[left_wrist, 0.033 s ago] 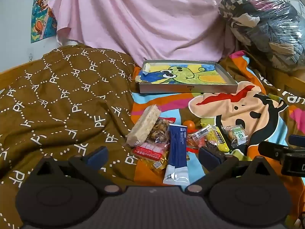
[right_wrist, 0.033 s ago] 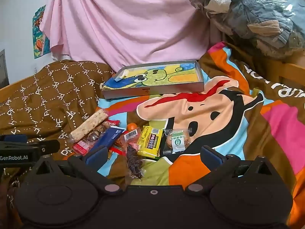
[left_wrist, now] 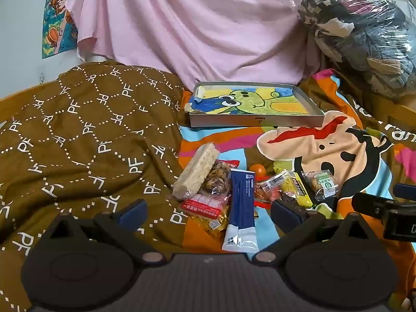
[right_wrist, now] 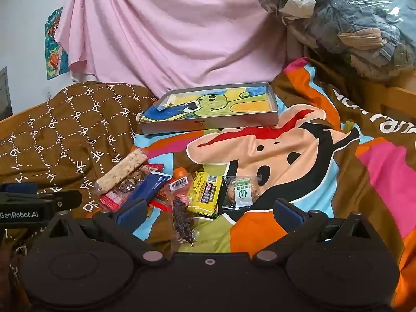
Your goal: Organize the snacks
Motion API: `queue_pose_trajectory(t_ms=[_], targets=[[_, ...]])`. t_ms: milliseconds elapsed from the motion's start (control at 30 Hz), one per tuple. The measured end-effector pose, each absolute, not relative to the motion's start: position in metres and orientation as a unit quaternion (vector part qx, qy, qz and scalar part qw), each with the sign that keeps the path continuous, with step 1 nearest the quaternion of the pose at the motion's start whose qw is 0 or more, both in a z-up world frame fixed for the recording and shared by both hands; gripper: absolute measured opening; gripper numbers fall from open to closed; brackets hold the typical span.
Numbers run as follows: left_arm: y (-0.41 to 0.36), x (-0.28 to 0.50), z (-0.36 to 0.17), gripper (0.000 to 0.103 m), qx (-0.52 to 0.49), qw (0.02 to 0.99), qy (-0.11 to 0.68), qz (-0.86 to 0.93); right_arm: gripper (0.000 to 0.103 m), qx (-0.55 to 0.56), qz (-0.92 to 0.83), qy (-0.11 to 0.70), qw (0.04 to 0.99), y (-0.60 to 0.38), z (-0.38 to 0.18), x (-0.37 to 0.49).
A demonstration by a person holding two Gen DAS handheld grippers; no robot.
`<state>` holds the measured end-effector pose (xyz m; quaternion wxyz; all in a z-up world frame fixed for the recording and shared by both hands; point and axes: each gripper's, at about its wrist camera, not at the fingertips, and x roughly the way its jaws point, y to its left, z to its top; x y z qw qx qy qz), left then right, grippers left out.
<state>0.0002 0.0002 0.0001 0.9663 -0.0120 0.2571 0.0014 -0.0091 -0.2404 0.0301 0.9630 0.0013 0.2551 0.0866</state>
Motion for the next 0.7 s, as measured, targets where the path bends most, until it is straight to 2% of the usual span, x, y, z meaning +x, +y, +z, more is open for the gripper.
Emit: queue_pose_trajectory(t_ms=[700], targets=[[0.0007,-0.0003,-0.0006,0.103,-0.019,0.964,0.263,0.0,0.102,-0.011,0.088,0.255,0.963,-0.2396,0.0282,-0.01]])
